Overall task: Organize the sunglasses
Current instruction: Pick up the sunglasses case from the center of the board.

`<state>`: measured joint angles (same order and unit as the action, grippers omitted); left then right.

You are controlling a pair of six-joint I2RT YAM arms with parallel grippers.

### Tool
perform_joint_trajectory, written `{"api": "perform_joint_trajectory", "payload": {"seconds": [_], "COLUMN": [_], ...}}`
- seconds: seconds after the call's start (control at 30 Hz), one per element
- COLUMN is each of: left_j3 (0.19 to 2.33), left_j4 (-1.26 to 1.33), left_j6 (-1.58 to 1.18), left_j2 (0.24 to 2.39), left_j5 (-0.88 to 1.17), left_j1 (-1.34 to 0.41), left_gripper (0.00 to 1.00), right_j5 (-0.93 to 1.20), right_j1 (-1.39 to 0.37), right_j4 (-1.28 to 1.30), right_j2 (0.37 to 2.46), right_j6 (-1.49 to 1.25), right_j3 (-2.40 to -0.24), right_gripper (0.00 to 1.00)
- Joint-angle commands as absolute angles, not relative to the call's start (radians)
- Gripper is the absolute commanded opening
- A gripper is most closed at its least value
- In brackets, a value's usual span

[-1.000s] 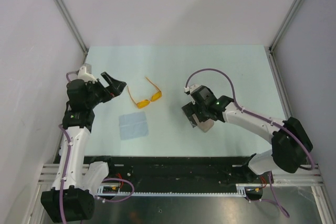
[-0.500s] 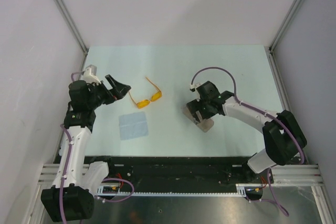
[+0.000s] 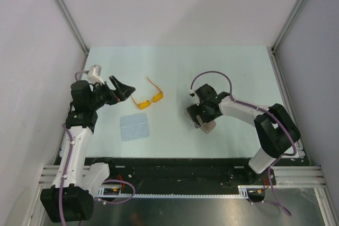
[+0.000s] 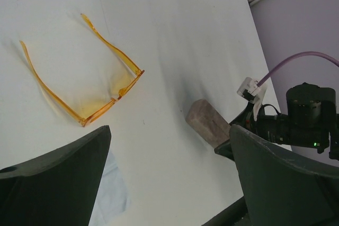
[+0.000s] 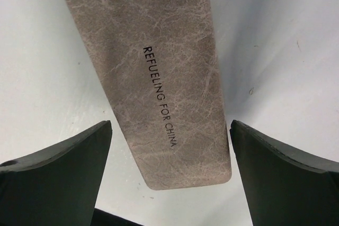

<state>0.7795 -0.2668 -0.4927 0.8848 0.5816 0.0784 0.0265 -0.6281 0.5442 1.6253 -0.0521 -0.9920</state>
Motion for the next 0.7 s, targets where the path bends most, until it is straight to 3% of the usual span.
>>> {"api": "perform_joint_trajectory", "payload": {"seconds": [0.0, 0.23, 0.3, 0.53, 0.57, 0.67], "left_j3": [0.772, 0.761, 0.758, 0.75, 0.747, 0.741], "left_j4": [-0.227, -0.225, -0.224, -0.225, -0.224, -0.224], "left_j6": [-0.477, -0.472, -0.476, -0.497, -0.5, -0.509], "left_j2": [0.89, 0.89, 0.887, 0.885, 0.885, 0.88], "left_j5": [0.612, 0.621, 0.621, 0.634, 0.634, 0.65], "left_j1": [0.068, 0.06, 0.058, 0.057, 0.057, 0.048], "left_gripper": [1.0, 1.0, 1.0, 1.0, 1.0, 1.0], "right_j5": [-0.044, -0.106, -0.121, -0.109, -0.106, -0.077], "right_j1": [-0.64, -0.663, -0.664, -0.661, -0.661, -0.657], "right_j4": [0.548, 0.557, 0.557, 0.587, 0.588, 0.592], "right_j2": [1.657, 1.675, 1.681, 1.681, 1.68, 1.651], "right_j6": [-0.071, -0.071, -0.078, -0.1, -0.101, -0.113], "right_j3": [-1.041, -1.043, -1.043, -1.06, -1.06, -1.063], "right_gripper": [1.0, 0.98, 0.93, 0.59, 0.5, 0.42]}}
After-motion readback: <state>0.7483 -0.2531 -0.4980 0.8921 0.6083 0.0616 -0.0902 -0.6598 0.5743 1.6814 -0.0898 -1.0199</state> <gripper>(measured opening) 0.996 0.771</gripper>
